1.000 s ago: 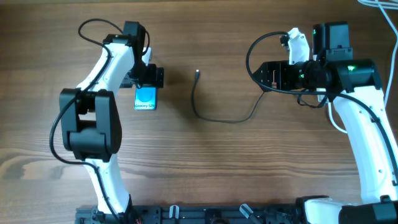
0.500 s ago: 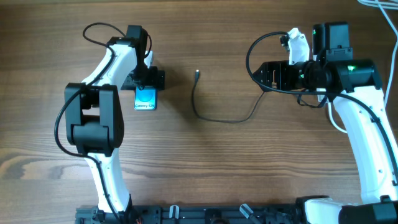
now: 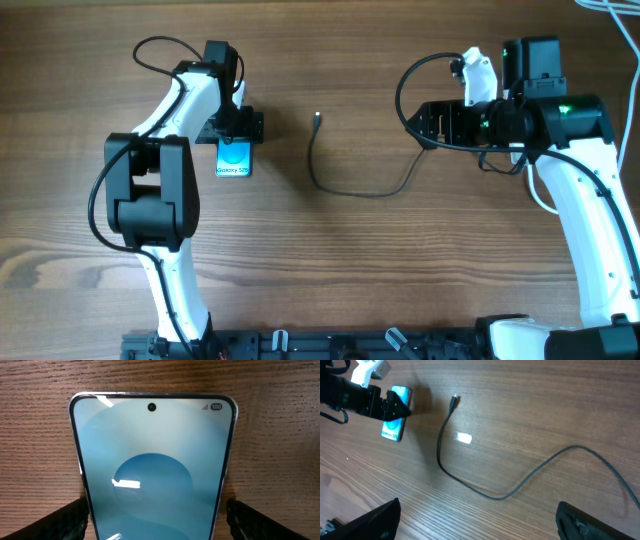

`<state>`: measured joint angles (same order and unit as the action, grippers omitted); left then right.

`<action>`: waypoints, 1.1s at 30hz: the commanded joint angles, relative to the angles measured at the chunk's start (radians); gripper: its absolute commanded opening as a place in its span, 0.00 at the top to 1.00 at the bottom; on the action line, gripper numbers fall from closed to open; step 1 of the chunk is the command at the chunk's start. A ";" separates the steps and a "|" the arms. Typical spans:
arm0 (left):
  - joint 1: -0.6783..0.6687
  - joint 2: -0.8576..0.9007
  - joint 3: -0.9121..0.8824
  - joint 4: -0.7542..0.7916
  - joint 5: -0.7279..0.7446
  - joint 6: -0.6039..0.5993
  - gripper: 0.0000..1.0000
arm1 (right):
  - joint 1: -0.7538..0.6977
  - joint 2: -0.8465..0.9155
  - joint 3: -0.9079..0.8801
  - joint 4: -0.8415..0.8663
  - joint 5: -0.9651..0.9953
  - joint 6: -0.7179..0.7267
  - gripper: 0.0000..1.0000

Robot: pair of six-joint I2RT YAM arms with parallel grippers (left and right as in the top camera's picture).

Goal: Plug charger to phone and switch on socket
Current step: 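Close the left gripper on the phone's top edge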

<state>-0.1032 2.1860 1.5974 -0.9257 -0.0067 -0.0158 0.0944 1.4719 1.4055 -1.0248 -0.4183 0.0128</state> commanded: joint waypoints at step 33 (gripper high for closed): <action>0.000 0.014 0.127 -0.117 0.026 -0.045 0.30 | -0.004 0.011 0.006 0.021 0.000 -0.010 0.00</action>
<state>-0.1032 2.1975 1.6505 -1.0298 -0.0021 -0.0391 0.0944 1.4719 1.4055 -1.0084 -0.4183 0.0128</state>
